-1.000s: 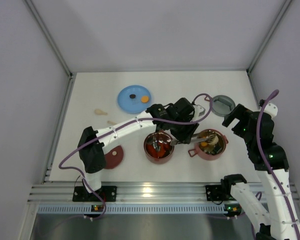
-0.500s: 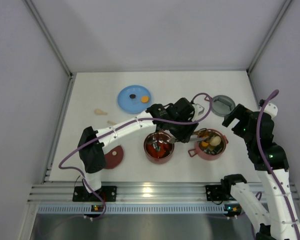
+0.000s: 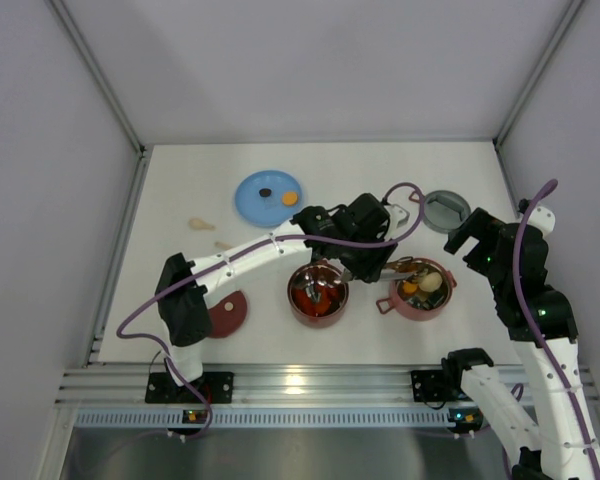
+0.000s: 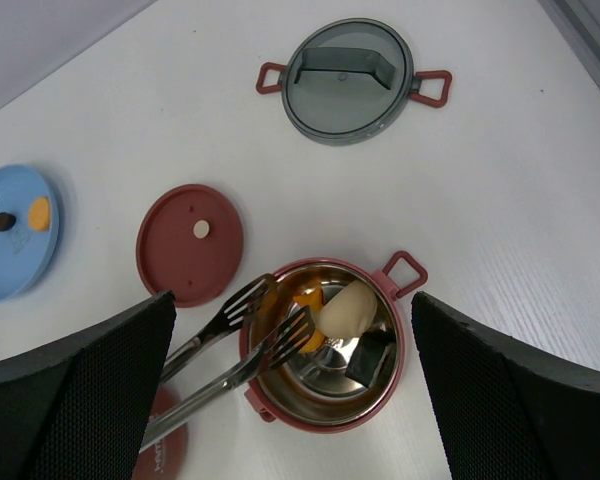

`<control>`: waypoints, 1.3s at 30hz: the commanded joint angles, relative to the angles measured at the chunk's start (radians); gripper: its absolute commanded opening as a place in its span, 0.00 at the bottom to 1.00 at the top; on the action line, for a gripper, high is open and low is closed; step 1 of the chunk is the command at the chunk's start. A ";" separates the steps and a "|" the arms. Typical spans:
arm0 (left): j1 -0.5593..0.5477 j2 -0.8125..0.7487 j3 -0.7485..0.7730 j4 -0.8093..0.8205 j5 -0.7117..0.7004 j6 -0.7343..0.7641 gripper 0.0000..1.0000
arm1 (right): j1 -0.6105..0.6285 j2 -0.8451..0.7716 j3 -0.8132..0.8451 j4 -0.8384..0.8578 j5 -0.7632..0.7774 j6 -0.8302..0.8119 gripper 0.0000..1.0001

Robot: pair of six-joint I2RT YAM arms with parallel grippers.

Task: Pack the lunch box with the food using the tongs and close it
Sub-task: Place the fake food in the packing box, then pick up the fake food from the plate.

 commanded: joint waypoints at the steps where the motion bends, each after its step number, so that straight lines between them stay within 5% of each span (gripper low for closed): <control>1: 0.000 -0.010 0.053 0.002 -0.011 0.005 0.48 | -0.009 -0.011 0.007 0.001 -0.002 -0.007 0.99; 18: -0.005 -0.119 0.064 0.029 0.018 0.017 0.46 | -0.010 -0.013 0.026 -0.008 -0.004 -0.007 0.99; 25: 0.043 -0.246 0.067 0.000 -0.204 -0.041 0.47 | -0.010 -0.013 0.029 -0.007 -0.004 -0.009 0.99; 29: 0.150 -0.277 0.065 -0.054 -0.349 -0.085 0.45 | -0.010 -0.009 0.024 0.001 -0.013 -0.007 1.00; 39: 0.471 -0.219 -0.021 -0.040 -0.439 -0.107 0.44 | -0.010 0.000 0.012 0.015 -0.030 -0.005 0.99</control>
